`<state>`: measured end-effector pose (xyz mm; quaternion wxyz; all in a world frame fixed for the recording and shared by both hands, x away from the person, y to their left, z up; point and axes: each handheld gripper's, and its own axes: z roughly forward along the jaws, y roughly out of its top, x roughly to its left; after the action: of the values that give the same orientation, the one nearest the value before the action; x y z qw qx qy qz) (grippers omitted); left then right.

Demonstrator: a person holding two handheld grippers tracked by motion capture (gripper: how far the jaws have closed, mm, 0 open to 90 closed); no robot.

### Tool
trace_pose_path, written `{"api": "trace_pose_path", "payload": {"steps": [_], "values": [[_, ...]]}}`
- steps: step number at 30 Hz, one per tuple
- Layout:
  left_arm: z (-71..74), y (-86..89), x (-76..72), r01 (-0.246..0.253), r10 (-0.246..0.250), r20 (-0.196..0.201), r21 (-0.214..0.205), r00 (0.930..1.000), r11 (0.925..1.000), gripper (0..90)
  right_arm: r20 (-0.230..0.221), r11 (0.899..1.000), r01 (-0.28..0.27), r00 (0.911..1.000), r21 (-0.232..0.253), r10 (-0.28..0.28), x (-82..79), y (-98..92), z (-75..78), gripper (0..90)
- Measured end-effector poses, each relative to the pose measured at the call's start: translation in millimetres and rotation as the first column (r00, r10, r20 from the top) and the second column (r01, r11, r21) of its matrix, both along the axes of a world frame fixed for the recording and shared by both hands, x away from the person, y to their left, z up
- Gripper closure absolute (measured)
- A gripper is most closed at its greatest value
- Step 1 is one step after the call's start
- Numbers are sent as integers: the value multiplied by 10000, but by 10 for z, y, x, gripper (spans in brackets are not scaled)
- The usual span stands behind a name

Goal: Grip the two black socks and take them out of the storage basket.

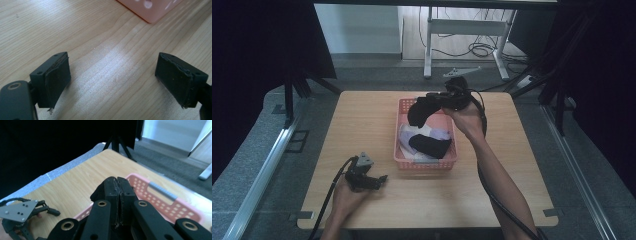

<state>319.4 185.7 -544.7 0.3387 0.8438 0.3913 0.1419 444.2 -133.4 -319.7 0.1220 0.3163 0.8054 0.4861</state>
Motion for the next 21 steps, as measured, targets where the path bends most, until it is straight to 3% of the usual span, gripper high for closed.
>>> {"api": "trace_pose_path", "payload": {"steps": [4,14,20,21], "values": [[-1,-2,-2,-22,22,-16,-23,10000,10000,127,450,9997,204,9988,151,-210,-51,-104,203,874],[2,2,-1,19,-19,-25,38,10000,10000,127,1080,9945,949,9892,446,-992,-124,-390,458,875],[1,1,-1,17,-17,-21,36,10000,10000,127,1444,9830,1691,9734,714,-1779,-160,-671,556,874],[1,1,-1,15,-15,-20,34,10000,10000,127,1558,9776,1957,9661,771,-2057,-173,-771,577,874]]}}
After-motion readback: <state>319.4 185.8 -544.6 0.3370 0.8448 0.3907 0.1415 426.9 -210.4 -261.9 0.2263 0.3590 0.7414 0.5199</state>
